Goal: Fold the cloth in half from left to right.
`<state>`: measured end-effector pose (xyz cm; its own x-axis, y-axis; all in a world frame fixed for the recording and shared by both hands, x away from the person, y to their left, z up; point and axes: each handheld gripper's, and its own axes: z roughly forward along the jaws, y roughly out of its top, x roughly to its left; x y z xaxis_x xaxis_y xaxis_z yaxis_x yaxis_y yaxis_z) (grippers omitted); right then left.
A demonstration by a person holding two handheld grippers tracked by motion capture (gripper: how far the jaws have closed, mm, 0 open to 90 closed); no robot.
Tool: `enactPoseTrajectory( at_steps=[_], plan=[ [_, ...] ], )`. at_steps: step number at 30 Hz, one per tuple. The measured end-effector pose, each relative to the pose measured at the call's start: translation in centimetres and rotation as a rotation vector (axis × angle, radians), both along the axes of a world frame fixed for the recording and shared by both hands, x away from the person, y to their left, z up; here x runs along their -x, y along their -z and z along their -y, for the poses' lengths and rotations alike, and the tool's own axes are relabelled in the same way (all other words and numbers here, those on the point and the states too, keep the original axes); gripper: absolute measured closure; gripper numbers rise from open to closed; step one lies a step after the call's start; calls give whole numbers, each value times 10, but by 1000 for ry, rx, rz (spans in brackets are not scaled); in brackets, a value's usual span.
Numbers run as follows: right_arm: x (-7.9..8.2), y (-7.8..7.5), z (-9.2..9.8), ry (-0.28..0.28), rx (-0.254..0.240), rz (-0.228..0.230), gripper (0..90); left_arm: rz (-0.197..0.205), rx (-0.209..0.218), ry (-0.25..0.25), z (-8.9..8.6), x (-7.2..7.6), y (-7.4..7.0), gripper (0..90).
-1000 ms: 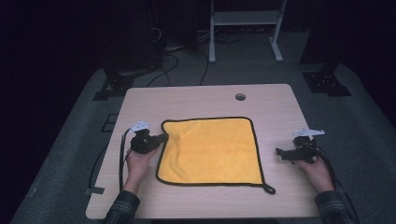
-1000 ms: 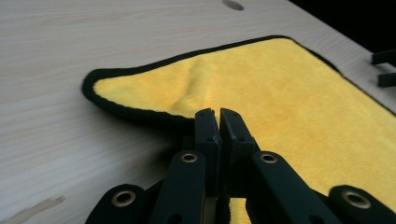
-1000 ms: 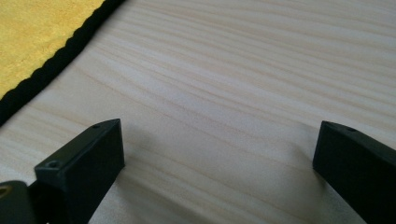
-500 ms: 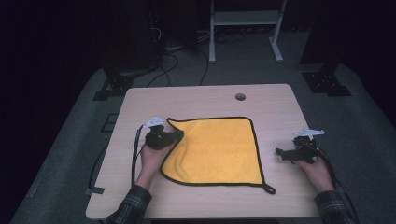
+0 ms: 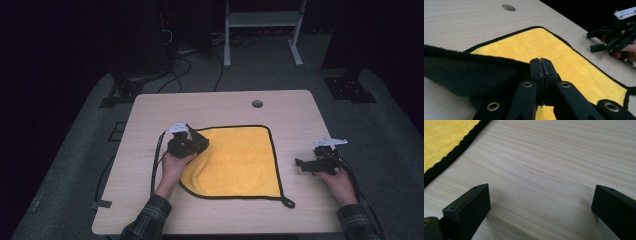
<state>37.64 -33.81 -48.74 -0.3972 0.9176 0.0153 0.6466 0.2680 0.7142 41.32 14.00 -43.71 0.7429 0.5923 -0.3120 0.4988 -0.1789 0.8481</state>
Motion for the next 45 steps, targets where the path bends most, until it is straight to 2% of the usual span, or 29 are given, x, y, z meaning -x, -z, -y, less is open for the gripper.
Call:
enactPoseTrajectory(
  at_steps=[7, 15, 25, 38, 45],
  plan=[
    [0, 0, 0, 0, 0, 0, 11, 1, 14, 46, 24, -6, 0, 891],
    [0, 0, 0, 0, 0, 0, 11, -12, 54, 98, 54, -13, -1, 891],
    [0, 0, 0, 0, 0, 0, 11, -48, 86, 151, 90, -22, 2, 891],
    [0, 0, 0, -8, 2, 1, 11, -89, 74, 223, 138, -30, 9, 891],
    [0, 0, 0, -13, 3, 2, 11, -102, 61, 236, 158, -35, 12, 891]
  ],
)
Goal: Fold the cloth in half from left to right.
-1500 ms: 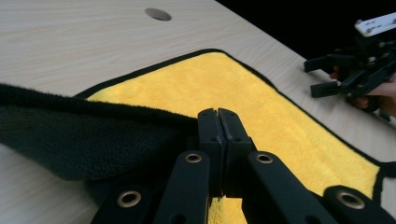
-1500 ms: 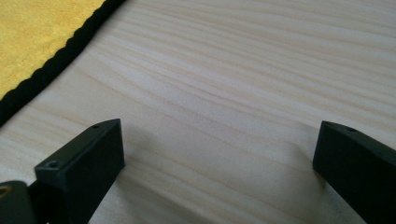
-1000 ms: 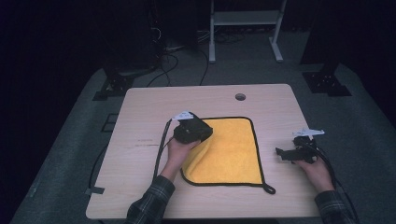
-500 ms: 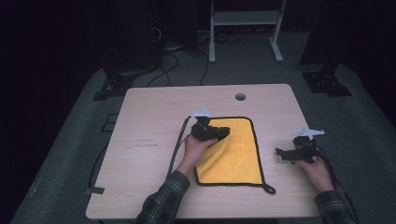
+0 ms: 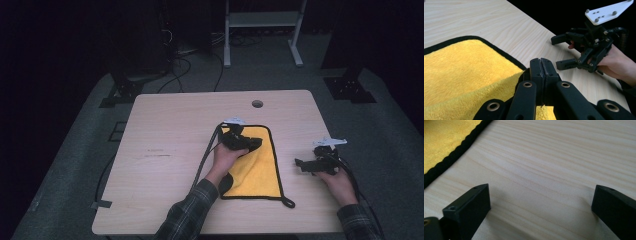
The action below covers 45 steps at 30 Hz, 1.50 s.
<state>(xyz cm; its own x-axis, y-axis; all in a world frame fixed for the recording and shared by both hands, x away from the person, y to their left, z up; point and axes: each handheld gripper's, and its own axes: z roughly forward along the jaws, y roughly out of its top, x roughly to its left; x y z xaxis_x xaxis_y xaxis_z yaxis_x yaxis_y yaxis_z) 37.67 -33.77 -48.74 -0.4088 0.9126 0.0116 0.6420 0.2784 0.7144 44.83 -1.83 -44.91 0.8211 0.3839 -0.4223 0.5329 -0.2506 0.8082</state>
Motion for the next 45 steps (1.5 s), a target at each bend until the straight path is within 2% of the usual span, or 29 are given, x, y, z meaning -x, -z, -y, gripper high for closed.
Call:
enactPoseTrajectory(
  at_steps=[6, 12, 17, 19, 22, 26, 31, 35, 37, 40, 45],
  plan=[
    [0, 0, 0, -1, 0, 0, 11, -9, -23, 30, 22, -2, 1, 891],
    [0, 0, 0, -2, 0, 0, 11, -33, -45, 33, 36, -8, 13, 891],
    [0, 0, 0, -3, 0, -1, 11, -48, -86, 38, 47, -9, 20, 890],
    [0, 0, 0, -4, -1, -1, 11, -42, -116, 41, 51, -9, 21, 890],
    [0, 0, -1, -4, -1, -1, 11, -16, -183, 50, 59, -9, 24, 889],
    [0, 0, -1, -4, -1, -1, 11, -2, -198, 49, 61, -8, 25, 873],
    [0, 0, -1, -4, -2, -1, 11, 55, -149, 35, 49, -4, 9, 752],
    [0, 0, -1, -5, -2, -1, 11, 99, -136, 18, 28, 2, -6, 646],
    [0, 0, -1, -4, -2, -1, 11, 104, -133, 2, 16, 6, -11, 588],
    [0, 0, -1, -4, -2, -1, 11, 112, -149, -37, -9, 12, -14, 503],
    [0, 0, -1, -5, -1, -1, 11, 121, -178, -97, -47, 18, -11, 376]
  ],
)
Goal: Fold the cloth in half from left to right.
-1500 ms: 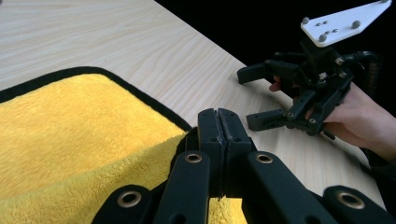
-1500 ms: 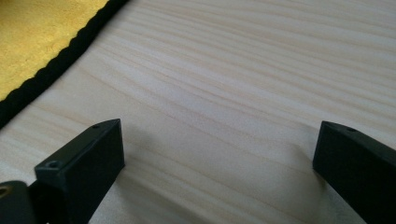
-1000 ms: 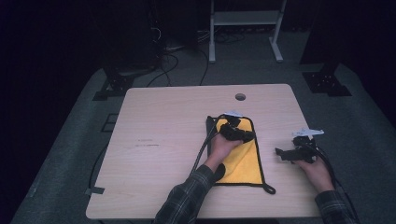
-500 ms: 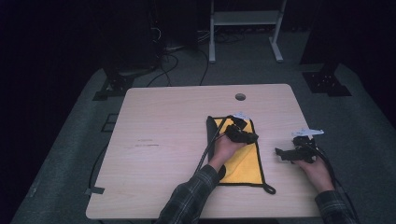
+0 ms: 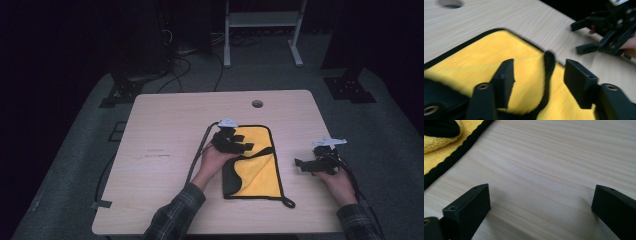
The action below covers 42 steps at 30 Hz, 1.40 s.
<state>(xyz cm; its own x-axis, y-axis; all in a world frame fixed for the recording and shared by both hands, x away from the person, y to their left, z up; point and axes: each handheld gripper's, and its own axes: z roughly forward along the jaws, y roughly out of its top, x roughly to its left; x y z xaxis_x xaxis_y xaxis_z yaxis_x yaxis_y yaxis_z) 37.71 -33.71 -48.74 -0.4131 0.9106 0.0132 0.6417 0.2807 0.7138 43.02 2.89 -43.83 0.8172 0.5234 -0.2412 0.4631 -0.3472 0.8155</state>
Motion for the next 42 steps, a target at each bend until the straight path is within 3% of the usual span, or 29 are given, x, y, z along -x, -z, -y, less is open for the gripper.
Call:
enactPoseTrajectory(
  at_steps=[7, 11, 17, 20, 23, 26, 32, 36, 42],
  plan=[
    [0, 0, 0, 1, 0, 0, 11, 11, -44, -93, -42, 6, 13, 361],
    [0, 0, 0, 3, -1, -1, 11, -6, -76, -124, -53, 6, 24, 361],
    [0, 0, 0, 3, -1, 0, 11, -37, -112, -132, -48, 6, 35, 379],
    [0, 0, 0, 2, 0, 2, 11, -38, -138, -135, -44, 8, 38, 410],
    [0, 0, 0, 1, 0, 2, 11, -25, -138, -139, -41, 10, 40, 476],
    [0, 0, 0, 1, 0, 2, 11, -2, -155, -144, -38, 14, 40, 592],
    [0, 0, 0, 2, 0, 2, 11, -33, -122, -119, -38, 17, 43, 836],
    [0, 0, 0, 2, 1, 2, 11, -32, -136, -104, -39, 21, 42, 850],
    [0, 0, 0, 2, 0, 2, 11, -69, -144, -79, -52, 32, 39, 851]
  ],
)
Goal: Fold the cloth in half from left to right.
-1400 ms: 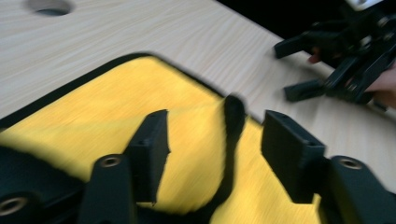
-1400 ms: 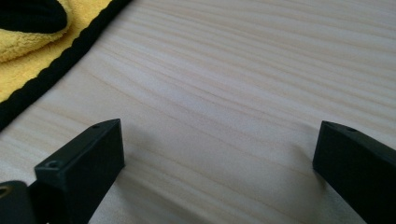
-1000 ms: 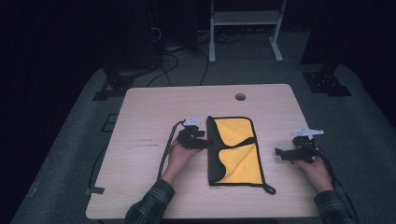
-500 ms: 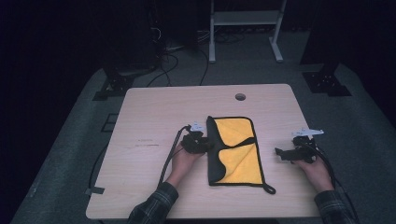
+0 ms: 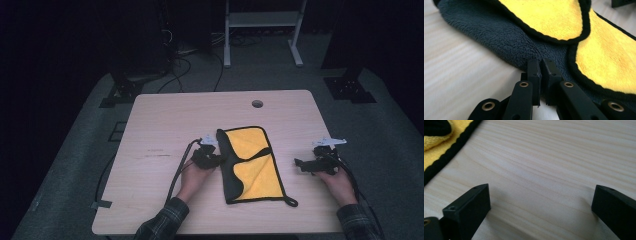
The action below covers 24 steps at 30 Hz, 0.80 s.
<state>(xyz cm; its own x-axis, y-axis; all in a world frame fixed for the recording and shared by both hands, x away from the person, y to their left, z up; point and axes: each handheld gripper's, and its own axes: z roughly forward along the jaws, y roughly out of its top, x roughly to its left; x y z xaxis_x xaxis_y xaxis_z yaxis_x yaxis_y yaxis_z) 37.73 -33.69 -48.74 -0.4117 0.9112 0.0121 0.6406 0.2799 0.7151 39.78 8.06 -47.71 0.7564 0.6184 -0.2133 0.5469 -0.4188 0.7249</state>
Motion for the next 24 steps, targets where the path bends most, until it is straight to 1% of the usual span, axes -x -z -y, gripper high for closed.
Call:
enactPoseTrajectory(
  at_steps=[2, 3, 8, 10, 12, 13, 14, 16, 18, 20, 24],
  plan=[
    [0, 0, 0, 0, 0, 0, 11, -11, 2, 1, -6, 4, -1, 851],
    [0, 0, 0, -1, 0, 0, 11, -11, -6, 6, -9, 6, -1, 851],
    [0, 0, 0, -3, 0, 1, 11, -28, -19, 13, -29, 20, -4, 851],
    [1, 0, 0, -4, 0, 1, 11, -27, -32, 18, -39, 26, -5, 851],
    [1, 0, 0, -4, 0, 1, 11, -30, -39, 10, -51, 32, -6, 851],
    [1, 0, 0, -4, 1, 1, 11, -30, -39, 10, -51, 32, -6, 851],
    [0, 0, 0, -4, 1, 2, 11, -25, -44, 1, -62, 35, -6, 850],
    [1, 0, 0, -4, 1, 2, 11, -20, -55, -11, -73, 35, -6, 850],
    [1, 0, 0, -4, 1, 2, 11, -6, -65, -24, -81, 33, -6, 849],
    [1, 0, 0, -3, 0, 1, 11, 8, -78, -36, -86, 30, -7, 848],
    [1, 0, -1, -5, 0, 1, 11, 68, -119, -68, -90, 23, -7, 837]
  ],
)
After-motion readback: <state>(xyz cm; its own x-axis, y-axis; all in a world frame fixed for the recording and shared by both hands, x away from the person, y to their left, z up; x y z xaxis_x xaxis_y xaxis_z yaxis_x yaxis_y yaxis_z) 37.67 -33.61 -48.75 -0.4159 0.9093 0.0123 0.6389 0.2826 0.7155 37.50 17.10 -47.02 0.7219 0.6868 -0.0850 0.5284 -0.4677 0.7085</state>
